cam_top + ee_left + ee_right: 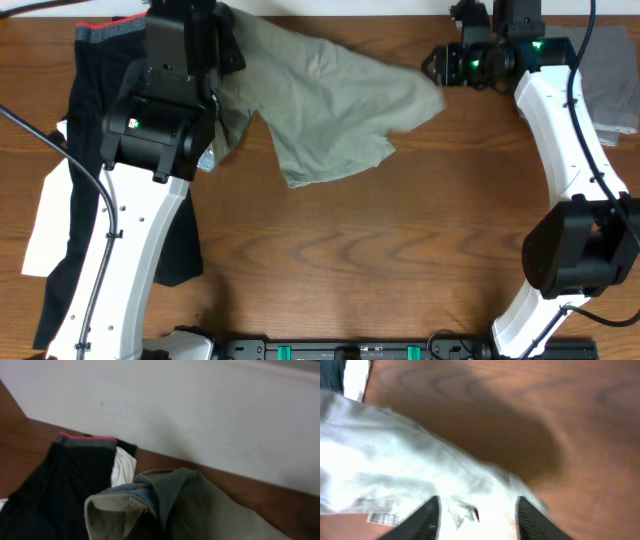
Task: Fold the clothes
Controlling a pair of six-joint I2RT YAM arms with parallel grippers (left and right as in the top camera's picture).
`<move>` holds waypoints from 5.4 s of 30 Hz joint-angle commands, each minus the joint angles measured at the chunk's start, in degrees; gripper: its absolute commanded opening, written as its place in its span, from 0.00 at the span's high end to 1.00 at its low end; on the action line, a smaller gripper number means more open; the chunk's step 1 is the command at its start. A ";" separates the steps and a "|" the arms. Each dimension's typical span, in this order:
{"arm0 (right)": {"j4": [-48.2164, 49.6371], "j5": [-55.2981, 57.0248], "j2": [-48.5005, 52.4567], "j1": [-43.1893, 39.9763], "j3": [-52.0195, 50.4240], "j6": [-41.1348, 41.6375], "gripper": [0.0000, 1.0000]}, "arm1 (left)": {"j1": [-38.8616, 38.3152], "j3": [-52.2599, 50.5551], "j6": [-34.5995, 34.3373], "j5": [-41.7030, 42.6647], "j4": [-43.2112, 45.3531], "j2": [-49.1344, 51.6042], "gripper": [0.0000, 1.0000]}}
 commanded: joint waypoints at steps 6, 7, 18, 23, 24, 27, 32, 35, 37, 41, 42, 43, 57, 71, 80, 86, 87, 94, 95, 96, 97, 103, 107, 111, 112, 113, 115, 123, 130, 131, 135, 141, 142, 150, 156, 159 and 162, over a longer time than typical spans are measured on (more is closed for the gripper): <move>-10.08 -0.20 0.37 5.62 0.81 -5.16 0.43 | -0.57 1.92 0.48 3.15 -3.06 3.10 0.94; -11.04 -0.20 0.37 6.78 0.76 -5.86 0.44 | -0.55 1.92 0.48 3.15 -3.26 3.69 0.94; -5.90 11.45 1.90 20.87 -6.82 -8.39 0.46 | -0.55 1.92 0.50 3.13 -2.78 5.95 0.94; -2.01 19.91 3.98 23.47 -11.67 -5.14 0.47 | -0.55 1.92 0.52 3.13 -2.80 5.95 0.94; -1.79 21.51 4.37 23.54 -12.39 -3.13 0.48 | -0.55 1.92 0.52 3.10 -2.80 5.95 0.94; -0.94 22.53 4.59 23.23 -14.40 1.49 0.49 | -0.55 1.92 0.52 3.10 -2.80 5.95 0.94; 1.49 21.31 4.59 22.91 -17.22 7.56 0.55 | -0.55 1.92 0.52 3.10 -2.80 5.95 0.94; 3.34 19.28 4.70 23.21 -18.97 8.74 0.57 | -0.55 1.92 0.50 3.10 -2.82 5.95 0.94; 4.04 19.26 4.83 23.23 -19.61 10.40 0.60 | -0.55 1.92 0.50 3.10 -2.82 5.95 0.94; 5.22 19.28 5.51 23.15 -20.06 12.85 0.62 | -0.55 1.92 0.50 3.10 -2.82 5.95 0.94; 5.55 19.26 5.77 23.17 -20.09 12.94 0.62 | -0.55 1.92 0.50 3.10 -2.82 5.95 0.94; 5.90 19.26 6.08 23.17 -20.09 13.31 0.63 | -0.55 1.92 0.50 3.10 -2.82 5.95 0.94; 9.60 19.23 9.75 23.17 -20.33 15.96 0.69 | -0.55 1.92 0.52 3.10 -2.82 5.95 0.94; 10.45 19.04 9.81 23.17 -20.33 17.29 0.99 | -0.55 1.92 0.52 3.10 -2.82 5.95 0.94; 9.09 17.53 9.77 21.86 -20.28 20.41 0.73 | -0.55 1.90 0.52 3.10 -2.84 5.95 0.94; 9.77 17.53 9.79 22.03 -20.31 21.31 0.65 | -0.55 1.90 0.52 3.10 -2.84 5.95 0.94; 9.99 17.55 9.79 22.10 -20.31 21.29 0.65 | -0.55 1.90 0.52 3.10 -2.84 5.95 0.94; 10.80 17.11 9.79 22.43 -20.31 21.22 0.67 | -0.55 1.90 0.52 3.10 -2.84 5.95 0.94; 10.82 17.11 9.81 22.45 -20.31 21.22 0.67 | -0.55 1.90 0.50 3.10 -2.84 5.95 0.94; 10.82 17.11 9.81 22.49 -20.31 21.22 0.67 | -0.55 1.90 0.50 3.10 -2.84 5.95 0.94; 10.82 17.11 9.86 22.53 -20.31 21.22 0.67 | -0.55 1.90 0.50 3.10 -2.84 5.95 0.94; 11.13 16.57 10.29 22.58 -20.31 21.20 0.67 | -0.55 1.90 0.52 3.10 -2.89 5.95 0.94; 11.43 16.24 10.29 22.58 -20.31 20.74 0.75 | -0.55 1.73 0.50 3.10 -2.86 5.97 0.94; 11.63 16.06 10.29 22.58 -20.31 20.55 0.87 | -0.55 1.20 0.50 3.10 -2.84 6.08 0.94; 11.65 16.06 10.29 22.58 -20.31 20.52 0.91 | -0.55 1.07 0.50 3.10 -2.84 6.08 0.94; 11.67 16.04 10.29 22.58 -20.31 20.33 0.95 | -0.55 0.96 0.50 3.10 -2.84 6.08 0.94; 11.67 16.06 10.29 22.53 -20.31 20.33 0.99 | -0.55 0.87 0.52 3.10 -2.82 6.08 0.94; 6.71 12.79 7.17 18.38 -16.39 18.12 0.99 | -0.37 0.96 2.64 0.48 -1.20 5.31 0.94; -4.35 12.59 -2.21 10.01 -7.19 12.87 0.99 | 0.76 0.96 3.56 0.44 -0.22 0.72 0.94; -6.03 12.57 -3.93 8.52 -5.77 12.04 0.99 | 0.98 0.96 3.67 0.44 -0.26 0.00 0.94; -10.75 12.57 -9.99 3.15 -1.55 10.36 0.99 | 1.51 0.96 4.59 0.46 -0.59 -2.51 0.94; -14.08 11.21 -19.65 -4.76 2.71 8.50 0.99 | 1.33 0.96 4.55 0.83 -0.70 -7.10 0.94; -14.53 10.97 -21.11 -6.05 3.43 8.24 0.99 | 1.33 0.96 4.55 1.20 -0.72 -8.11 0.94; -19.17 7.96 -31.43 -15.39 10.40 7.19 0.99 | 1.33 0.96 4.46 11.13 -1.29 -18.60 0.94; -24.98 7.87 -36.26 -19.39 16.13 5.92 0.99 | 1.33 0.96 2.56 21.90 -0.63 -27.15 0.94; -28.79 7.93 -37.57 -20.61 19.10 4.98 0.99 | 1.33 0.96 1.31 26.71 -0.66 -30.36 0.94; -32.22 8.15 -37.92 -20.94 21.42 3.76 0.99 | 1.33 0.96 1.25 28.26 -1.57 -31.69 0.94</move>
